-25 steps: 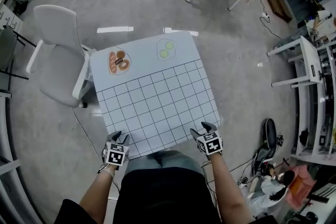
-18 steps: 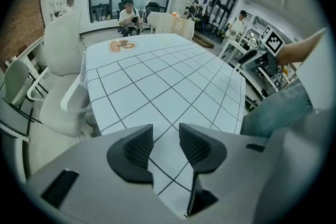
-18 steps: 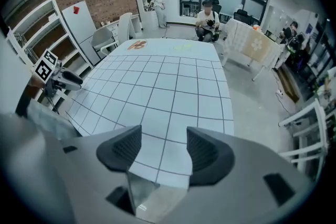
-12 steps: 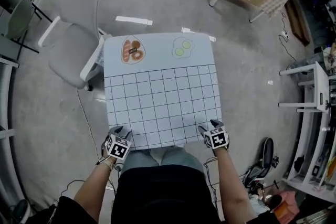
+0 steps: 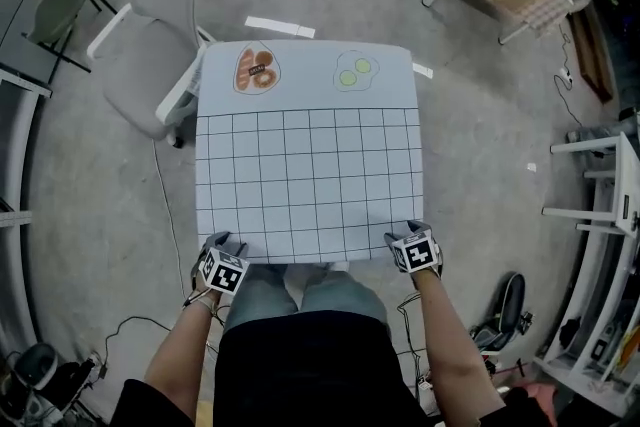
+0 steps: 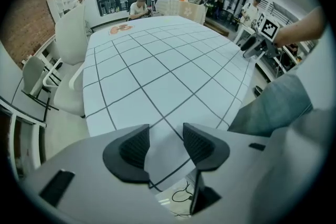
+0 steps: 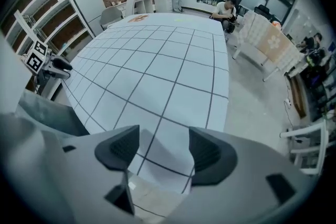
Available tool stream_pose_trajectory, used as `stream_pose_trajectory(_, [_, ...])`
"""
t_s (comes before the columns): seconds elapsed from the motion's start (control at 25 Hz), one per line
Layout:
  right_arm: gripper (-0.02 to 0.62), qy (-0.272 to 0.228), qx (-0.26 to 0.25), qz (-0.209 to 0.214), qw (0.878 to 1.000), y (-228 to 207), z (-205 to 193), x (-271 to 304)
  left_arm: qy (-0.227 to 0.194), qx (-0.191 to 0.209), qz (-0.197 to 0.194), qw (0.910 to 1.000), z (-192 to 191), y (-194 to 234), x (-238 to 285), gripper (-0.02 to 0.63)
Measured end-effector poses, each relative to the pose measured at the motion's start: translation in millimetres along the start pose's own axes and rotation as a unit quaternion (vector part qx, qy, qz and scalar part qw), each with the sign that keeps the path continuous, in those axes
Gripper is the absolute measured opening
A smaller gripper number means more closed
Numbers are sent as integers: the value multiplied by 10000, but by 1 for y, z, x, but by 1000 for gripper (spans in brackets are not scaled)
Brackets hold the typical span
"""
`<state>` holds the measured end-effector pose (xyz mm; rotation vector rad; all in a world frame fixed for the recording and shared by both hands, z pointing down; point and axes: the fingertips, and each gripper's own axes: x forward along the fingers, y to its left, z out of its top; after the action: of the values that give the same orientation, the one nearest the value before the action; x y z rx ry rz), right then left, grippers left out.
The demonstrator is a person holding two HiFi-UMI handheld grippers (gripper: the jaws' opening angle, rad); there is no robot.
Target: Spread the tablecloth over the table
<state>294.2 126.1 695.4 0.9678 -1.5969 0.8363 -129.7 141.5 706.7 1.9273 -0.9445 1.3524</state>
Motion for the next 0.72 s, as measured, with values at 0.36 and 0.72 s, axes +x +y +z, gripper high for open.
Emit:
stream_pose_trajectory(0.36, [289, 32, -58, 52, 10000, -5, -4, 5, 71, -236, 50, 9997, 2, 1, 0, 190])
stream_pose_trajectory(0.72, [88, 62, -378, 176, 9991, 16, -27, 1, 70, -136, 345, 9993, -25, -13, -7, 21])
